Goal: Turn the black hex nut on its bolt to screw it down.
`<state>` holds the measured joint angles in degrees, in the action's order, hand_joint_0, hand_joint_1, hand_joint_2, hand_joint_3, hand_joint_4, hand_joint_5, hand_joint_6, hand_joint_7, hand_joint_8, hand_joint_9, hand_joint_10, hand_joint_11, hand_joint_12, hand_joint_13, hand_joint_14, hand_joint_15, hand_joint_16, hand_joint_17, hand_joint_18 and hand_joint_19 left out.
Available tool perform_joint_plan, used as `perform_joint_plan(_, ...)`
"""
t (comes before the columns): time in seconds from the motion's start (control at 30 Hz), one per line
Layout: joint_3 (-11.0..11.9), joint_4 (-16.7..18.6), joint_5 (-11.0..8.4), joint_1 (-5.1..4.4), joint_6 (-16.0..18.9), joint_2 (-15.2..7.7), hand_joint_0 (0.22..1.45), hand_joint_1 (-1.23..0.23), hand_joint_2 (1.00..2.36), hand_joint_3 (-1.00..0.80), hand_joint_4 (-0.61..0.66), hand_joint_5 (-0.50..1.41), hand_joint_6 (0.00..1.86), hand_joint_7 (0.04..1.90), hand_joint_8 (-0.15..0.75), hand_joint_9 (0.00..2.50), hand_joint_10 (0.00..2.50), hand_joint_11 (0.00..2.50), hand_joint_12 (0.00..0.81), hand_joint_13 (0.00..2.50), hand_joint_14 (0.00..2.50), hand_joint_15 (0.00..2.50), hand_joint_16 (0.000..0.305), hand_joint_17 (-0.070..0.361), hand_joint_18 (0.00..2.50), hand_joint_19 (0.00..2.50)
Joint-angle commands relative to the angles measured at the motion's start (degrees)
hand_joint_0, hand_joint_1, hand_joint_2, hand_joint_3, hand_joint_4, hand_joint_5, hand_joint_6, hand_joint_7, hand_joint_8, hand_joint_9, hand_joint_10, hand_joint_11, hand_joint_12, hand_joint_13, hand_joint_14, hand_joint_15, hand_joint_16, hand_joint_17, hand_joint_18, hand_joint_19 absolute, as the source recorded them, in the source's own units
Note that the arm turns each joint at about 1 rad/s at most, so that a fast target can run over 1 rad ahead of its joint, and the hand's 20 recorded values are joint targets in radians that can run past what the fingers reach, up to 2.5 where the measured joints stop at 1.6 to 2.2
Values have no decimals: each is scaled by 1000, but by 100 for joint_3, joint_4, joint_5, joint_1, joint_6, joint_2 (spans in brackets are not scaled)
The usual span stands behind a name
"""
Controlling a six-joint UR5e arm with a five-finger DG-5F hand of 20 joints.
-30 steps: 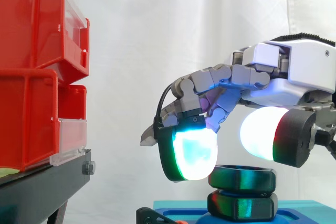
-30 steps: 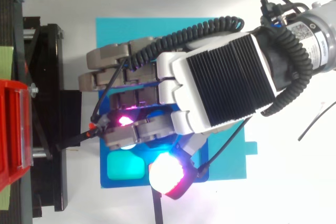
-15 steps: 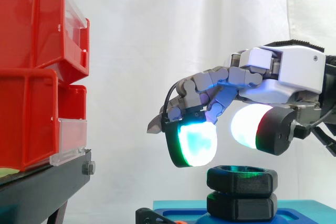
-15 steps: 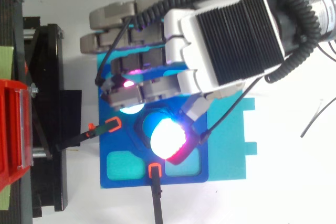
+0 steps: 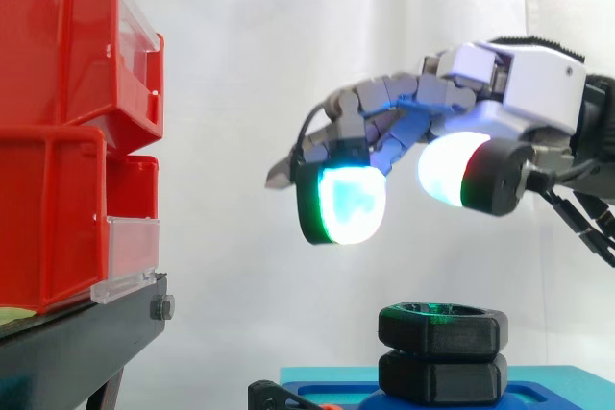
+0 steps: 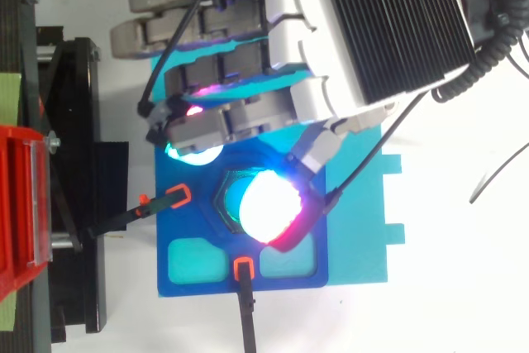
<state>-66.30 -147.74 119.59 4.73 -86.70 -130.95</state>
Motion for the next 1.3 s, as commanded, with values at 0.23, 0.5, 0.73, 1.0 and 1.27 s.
perform_joint_plan(0.23,109,-273,-533,-517,4,0,508,-316,1000,-500,117,20,506,1247,283,1038,9,154,390,619,6,175,50,113,395,365)
perform_joint_plan(0.5,109,-510,-761,-745,-57,0,514,-311,1000,-500,114,-2,506,1126,279,994,6,157,394,589,6,176,50,113,369,371)
perform_joint_plan(0.73,91,-818,-955,-851,-294,-9,514,-308,1000,-500,110,-4,506,1101,279,987,6,151,394,586,6,175,50,113,367,371)
perform_joint_plan(1.0,-120,-694,-946,-851,-338,-9,514,-307,1000,-500,106,2,506,1129,277,993,6,152,393,586,6,175,50,113,372,371)
perform_joint_plan(1.27,-120,-765,-920,-798,-426,-9,512,-307,1000,-500,98,2,506,1153,278,995,7,157,393,589,6,175,51,114,374,370)
